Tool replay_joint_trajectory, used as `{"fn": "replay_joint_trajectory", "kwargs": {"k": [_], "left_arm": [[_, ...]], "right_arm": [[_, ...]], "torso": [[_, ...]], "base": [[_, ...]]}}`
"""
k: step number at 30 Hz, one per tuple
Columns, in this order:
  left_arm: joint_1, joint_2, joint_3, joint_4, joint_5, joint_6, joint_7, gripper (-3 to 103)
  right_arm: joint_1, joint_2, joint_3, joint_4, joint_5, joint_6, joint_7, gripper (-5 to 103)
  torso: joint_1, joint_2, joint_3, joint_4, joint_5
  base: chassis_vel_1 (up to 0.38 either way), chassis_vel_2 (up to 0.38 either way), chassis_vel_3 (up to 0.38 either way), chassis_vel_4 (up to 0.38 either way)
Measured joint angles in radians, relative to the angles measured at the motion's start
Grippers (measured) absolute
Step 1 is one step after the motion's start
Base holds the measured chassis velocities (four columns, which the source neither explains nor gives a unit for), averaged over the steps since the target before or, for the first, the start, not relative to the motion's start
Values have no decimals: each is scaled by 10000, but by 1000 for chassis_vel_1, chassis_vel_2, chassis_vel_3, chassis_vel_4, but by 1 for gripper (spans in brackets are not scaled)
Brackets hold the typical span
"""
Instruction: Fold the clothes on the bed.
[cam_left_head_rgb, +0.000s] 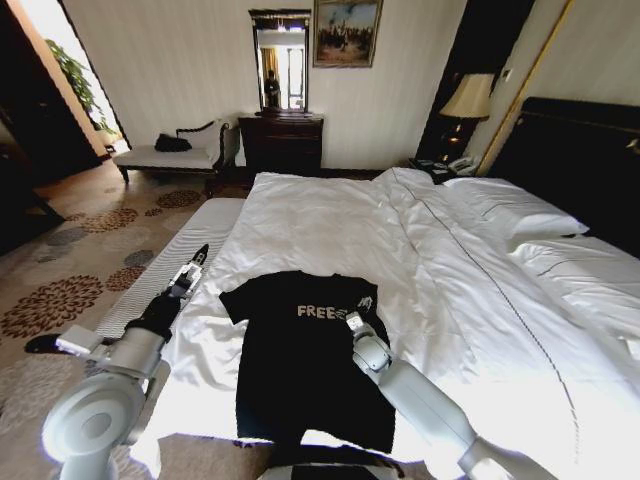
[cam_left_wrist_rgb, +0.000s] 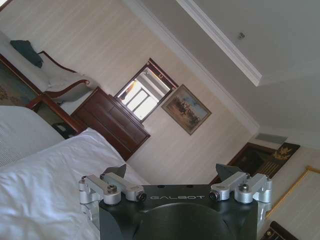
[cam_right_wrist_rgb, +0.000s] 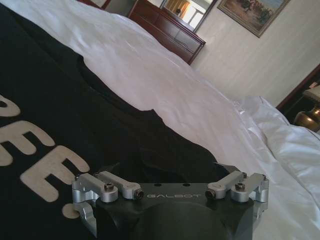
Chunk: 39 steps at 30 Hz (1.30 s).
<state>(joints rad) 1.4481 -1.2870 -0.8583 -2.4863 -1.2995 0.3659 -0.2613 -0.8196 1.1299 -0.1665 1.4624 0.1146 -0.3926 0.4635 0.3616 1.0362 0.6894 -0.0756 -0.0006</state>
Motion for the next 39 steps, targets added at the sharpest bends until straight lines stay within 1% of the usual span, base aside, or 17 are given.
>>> {"fn": "replay_joint_trajectory", "kwargs": {"k": [3,5,6,9,10,13,14,16,17,18,21,22,24,28,33,35,39], "left_arm": [[19,-1,-6,0,15,-5,3,100],[19,-14,-3,8,41,-10,5,100],[19,-14,-3,8,41,-10,5,100],[2,-18,27,45,67,-13,8,100],[2,-18,27,45,67,-13,8,100],[-20,-11,52,87,84,-15,11,100],[-20,-11,52,87,84,-15,11,100],[-29,-2,60,105,91,-15,12,100],[-35,3,61,114,95,-15,13,100],[-37,3,62,122,102,-15,13,100],[-37,4,64,129,125,-16,14,100],[-34,4,66,134,137,-18,17,100],[-28,3,67,142,148,-20,17,100],[-22,-27,83,181,182,-28,19,100],[-25,-65,106,197,249,-34,22,100],[-21,-66,104,209,277,-38,24,100],[-12,-93,118,209,306,-39,27,100]], "right_arm": [[74,23,-19,-56,-23,-122,94,103],[107,31,-28,-112,-45,-170,171,95],[107,31,-28,-112,-45,-170,171,95],[75,8,-32,-132,-73,-187,225,79],[75,8,-32,-132,-73,-187,225,79],[-54,-12,-23,-132,-113,-164,234,63],[-54,-12,-23,-132,-113,-164,234,63],[-122,-1,-15,-134,-138,-116,236,52],[-134,10,-13,-145,-150,-96,236,52],[-138,24,-13,-173,-168,-62,237,47],[-132,49,-13,-228,-209,1,238,41],[-114,78,-12,-268,-232,52,238,30],[-99,100,-11,-285,-238,85,237,30],[-49,203,-13,-298,-230,414,220,9],[-59,250,-31,-240,-152,690,145,1],[-171,299,-73,-82,261,940,86,0],[-220,393,-71,-81,337,1181,21,0]], "torso": [[0,0,0,0,0],[0,0,0,0,0],[0,0,0,0,0],[0,0,0,0,0],[0,0,0,0,0],[0,0,0,0,0],[0,0,0,0,0],[0,0,0,0,0],[0,0,-1,-1,0],[0,0,0,0,0],[0,0,0,-1,0],[0,0,0,0,0],[0,0,0,-1,0],[0,0,0,0,-1],[0,0,0,0,0],[0,0,0,-1,-1],[0,0,0,0,1]], "base": [[0,0,0,0],[0,0,0,0],[0,0,0,0],[0,0,0,0],[0,0,0,0],[0,0,0,0],[0,0,0,0],[0,0,0,0],[0,0,0,0],[0,0,0,0],[0,0,0,0],[0,0,0,0],[0,0,0,0],[0,0,0,0],[0,0,0,0],[0,0,0,0],[0,0,0,0]]}}
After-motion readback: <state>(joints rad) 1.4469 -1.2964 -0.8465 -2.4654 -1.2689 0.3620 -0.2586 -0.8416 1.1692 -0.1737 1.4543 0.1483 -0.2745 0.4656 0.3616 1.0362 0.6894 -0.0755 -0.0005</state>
